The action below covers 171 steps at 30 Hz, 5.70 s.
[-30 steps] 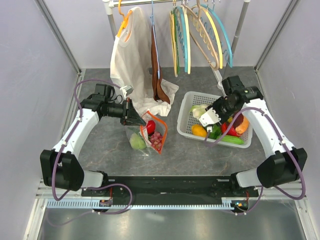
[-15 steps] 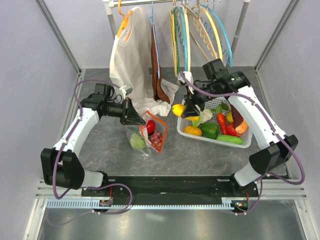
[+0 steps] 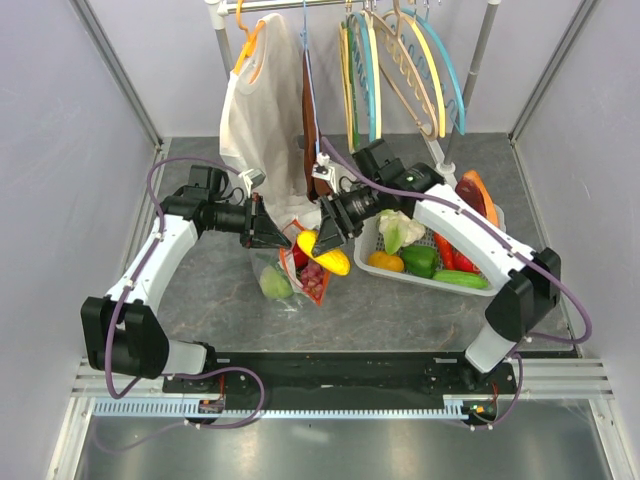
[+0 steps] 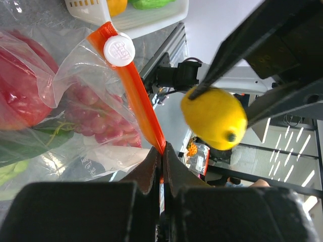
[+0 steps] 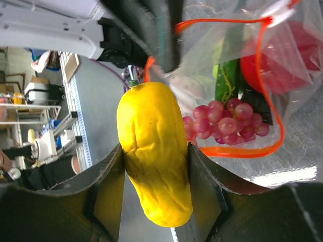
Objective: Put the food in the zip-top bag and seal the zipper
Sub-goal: Place the fake fruit in the zipper food storage bag, then adjust the zipper food storage bag at the center of the board.
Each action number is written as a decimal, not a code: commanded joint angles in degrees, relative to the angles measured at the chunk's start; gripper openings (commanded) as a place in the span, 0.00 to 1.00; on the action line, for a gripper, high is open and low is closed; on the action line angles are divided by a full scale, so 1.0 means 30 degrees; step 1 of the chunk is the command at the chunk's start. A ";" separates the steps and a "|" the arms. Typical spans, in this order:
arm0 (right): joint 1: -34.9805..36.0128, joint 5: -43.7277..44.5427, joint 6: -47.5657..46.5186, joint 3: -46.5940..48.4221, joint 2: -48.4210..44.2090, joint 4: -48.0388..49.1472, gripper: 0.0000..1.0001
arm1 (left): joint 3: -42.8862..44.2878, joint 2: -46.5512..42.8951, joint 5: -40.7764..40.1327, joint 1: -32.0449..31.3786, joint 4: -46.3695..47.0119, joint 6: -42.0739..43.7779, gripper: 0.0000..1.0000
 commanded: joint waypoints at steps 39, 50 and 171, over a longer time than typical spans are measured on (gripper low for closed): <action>0.1988 0.5260 0.5219 0.3201 0.3460 0.2320 0.98 | 0.0646 -0.0020 0.2132 0.0288 0.0671 -0.0200 0.02; 0.1959 0.4469 0.1528 0.4110 0.0652 0.1851 0.98 | 0.0412 -0.0166 0.3127 0.1635 0.0671 -0.0318 0.02; 0.4801 0.2652 -1.0955 0.1209 -0.1111 0.5835 0.00 | -0.2046 -0.8046 -0.0701 -0.0561 0.1309 1.7062 0.02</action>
